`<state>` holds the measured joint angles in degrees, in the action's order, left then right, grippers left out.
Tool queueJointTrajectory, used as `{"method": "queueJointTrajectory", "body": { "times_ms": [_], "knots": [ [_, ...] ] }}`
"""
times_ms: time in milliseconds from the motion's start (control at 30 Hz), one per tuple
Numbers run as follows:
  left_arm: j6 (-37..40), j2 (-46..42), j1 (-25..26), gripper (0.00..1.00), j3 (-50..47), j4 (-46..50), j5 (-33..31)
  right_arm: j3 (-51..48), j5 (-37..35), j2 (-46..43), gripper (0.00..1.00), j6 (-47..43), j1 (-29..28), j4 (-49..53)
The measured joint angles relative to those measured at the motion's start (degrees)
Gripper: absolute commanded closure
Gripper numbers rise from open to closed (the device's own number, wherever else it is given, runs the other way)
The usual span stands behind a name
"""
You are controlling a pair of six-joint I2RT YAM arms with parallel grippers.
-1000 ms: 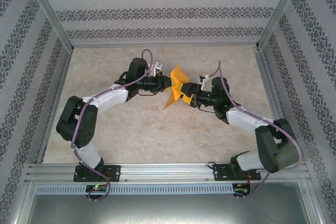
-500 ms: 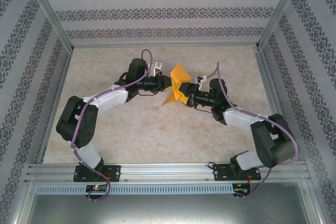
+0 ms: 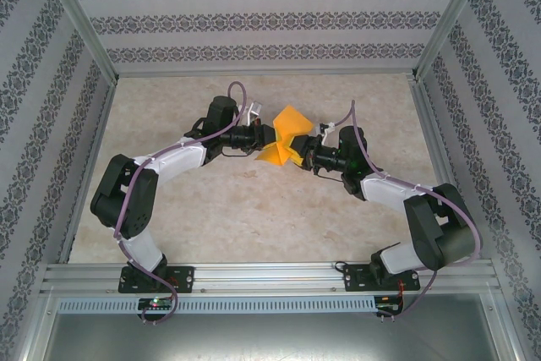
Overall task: Fold a paper plane with a square sheet of paper (pick it up from the middle)
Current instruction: Turn over the paper at the center of the table.
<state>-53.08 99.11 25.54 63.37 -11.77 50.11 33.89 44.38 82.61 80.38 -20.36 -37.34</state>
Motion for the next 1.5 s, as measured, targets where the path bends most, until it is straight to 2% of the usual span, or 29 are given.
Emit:
{"method": "queueJointTrajectory", "body": {
  "times_ms": [200, 467, 533, 633, 733, 900, 1133, 1300, 1500],
  "knots": [
    [0.4, 0.0, 0.0, 0.88, 0.0, 0.7, 0.0, 0.0, 0.0, -0.2, 0.76, -0.8, 0.0, 1.4],
    [0.9, 0.0, 0.0, 0.80, 0.0, 1.0, 0.1, 0.0, 0.0, -0.9, 0.93, -3.8, 0.0, 6.2],
    [1.5, 0.0, 0.0, 0.76, 0.0, 1.5, 0.1, 0.1, -0.1, -1.7, 0.95, -5.5, 0.0, 9.3],
    [3.1, 0.0, 0.0, 0.60, 0.4, 3.5, 0.0, 1.2, -0.7, -3.0, 0.98, -9.2, 0.4, 15.9],
    [5.1, 0.0, -0.1, 0.47, 1.3, 6.2, -0.2, 4.4, -3.5, -4.7, 0.99, -16.0, 0.8, 27.5],
    [9.2, -0.4, -0.6, 0.32, 1.9, 11.9, -1.2, 13.8, -14.0, -8.2, 1.00, -30.5, 1.1, 51.6],
    [13.5, -3.1, -2.9, 0.23, 1.9, 17.8, -2.4, 26.8, -37.1, -8.0, 1.00, -45.5, -0.5, 80.8],
    [14.6, -5.3, -3.6, 0.22, 0.2, 18.7, -2.6, 34.5, -52.2, -0.5, 0.99, -49.2, -5.6, 95.8],
    [15.2, -6.9, -3.6, 0.22, -5.4, 20.1, -2.6, 41.9, -61.7, 13.6, 0.95, -49.3, -11.5, 104.6]
  ]
}}
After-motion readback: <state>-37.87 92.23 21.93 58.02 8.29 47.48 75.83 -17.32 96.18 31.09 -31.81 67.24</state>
